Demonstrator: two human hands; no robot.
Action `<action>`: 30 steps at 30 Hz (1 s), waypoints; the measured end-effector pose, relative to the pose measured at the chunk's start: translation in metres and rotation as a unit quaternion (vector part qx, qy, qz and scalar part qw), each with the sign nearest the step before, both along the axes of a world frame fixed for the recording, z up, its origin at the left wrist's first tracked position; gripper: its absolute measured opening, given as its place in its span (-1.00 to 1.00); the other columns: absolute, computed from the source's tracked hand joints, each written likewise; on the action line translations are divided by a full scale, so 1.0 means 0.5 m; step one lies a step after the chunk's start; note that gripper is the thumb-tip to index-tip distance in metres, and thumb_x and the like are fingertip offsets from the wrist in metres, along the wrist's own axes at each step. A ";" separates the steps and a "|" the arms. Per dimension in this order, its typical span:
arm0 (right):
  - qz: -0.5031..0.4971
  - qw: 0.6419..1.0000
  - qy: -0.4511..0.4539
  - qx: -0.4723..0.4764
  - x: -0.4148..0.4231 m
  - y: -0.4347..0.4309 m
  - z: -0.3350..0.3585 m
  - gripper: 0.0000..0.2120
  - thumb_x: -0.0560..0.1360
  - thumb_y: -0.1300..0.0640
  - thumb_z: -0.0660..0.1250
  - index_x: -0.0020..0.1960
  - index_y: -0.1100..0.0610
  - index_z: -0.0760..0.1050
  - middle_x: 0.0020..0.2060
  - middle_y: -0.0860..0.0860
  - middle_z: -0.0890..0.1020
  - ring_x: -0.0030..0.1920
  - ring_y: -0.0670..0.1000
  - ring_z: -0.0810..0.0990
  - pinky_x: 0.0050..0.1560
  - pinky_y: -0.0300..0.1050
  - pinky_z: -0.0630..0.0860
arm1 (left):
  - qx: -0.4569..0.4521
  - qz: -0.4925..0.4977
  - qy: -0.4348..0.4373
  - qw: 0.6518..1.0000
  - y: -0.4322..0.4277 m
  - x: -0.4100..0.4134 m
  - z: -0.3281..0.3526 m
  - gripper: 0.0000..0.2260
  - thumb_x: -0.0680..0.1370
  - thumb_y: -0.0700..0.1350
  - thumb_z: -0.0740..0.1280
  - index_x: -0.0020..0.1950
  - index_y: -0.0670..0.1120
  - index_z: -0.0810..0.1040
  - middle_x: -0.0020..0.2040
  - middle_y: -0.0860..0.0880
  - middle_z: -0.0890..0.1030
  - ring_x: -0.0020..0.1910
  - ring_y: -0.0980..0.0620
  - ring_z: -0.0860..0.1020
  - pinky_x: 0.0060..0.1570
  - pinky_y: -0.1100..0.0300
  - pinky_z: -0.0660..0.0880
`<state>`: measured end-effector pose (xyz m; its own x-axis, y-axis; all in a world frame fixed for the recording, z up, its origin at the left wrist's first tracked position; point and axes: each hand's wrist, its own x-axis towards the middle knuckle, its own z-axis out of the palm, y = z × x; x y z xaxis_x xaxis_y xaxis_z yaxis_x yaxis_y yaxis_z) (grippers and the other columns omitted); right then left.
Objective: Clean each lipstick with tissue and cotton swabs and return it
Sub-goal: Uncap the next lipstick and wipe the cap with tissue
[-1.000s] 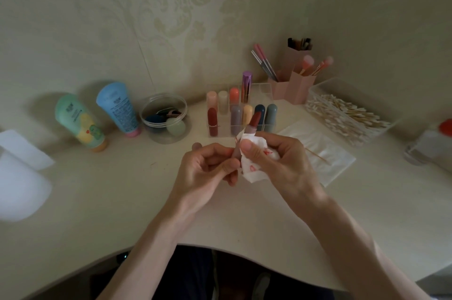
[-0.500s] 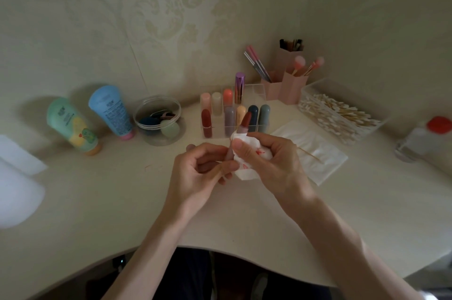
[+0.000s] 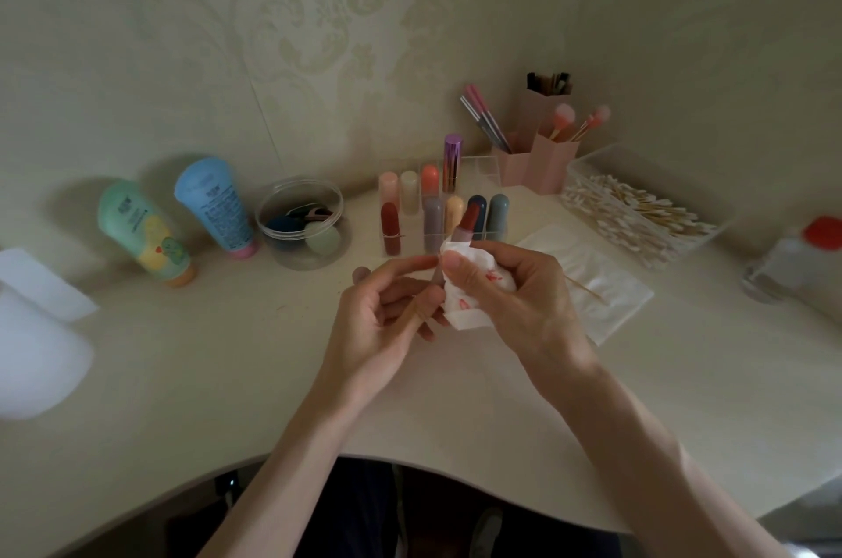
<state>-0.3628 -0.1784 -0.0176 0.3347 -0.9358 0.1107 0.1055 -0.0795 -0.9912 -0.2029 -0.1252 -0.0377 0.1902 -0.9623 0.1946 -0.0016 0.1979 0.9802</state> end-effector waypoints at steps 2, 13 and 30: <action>-0.012 1.000 0.001 -0.002 0.002 0.000 -0.001 -0.81 0.57 0.09 0.50 0.03 0.22 0.71 -0.15 0.24 0.74 -0.10 0.31 0.73 0.00 0.35 0.66 | -0.001 0.018 -0.001 1.000 0.000 0.001 0.002 -0.68 0.40 -0.09 0.54 0.12 -0.14 0.67 -0.05 -0.07 0.75 -0.20 -0.03 0.71 -0.28 0.22 0.58; 0.050 0.998 -0.008 0.022 -0.005 0.001 0.000 -0.73 0.61 0.07 0.47 0.05 0.31 0.67 -0.08 0.30 0.73 -0.09 0.35 0.74 0.06 0.36 0.66 | 0.022 0.026 0.052 0.998 0.003 0.006 0.005 -0.83 0.35 -0.16 0.53 -0.10 -0.18 0.71 -0.24 -0.07 0.71 -0.29 -0.10 0.65 -0.20 0.20 0.63; 0.009 0.999 0.043 -0.001 0.002 0.006 0.000 -0.79 0.53 0.02 0.52 0.00 0.17 0.74 -0.17 0.17 0.75 -0.14 0.18 0.75 -0.09 0.10 0.69 | 0.109 -0.085 -0.015 0.990 0.003 0.035 0.014 -0.77 0.57 -0.07 0.34 0.06 -0.20 0.67 -0.34 0.04 0.61 -0.33 0.05 0.51 -0.23 0.25 0.51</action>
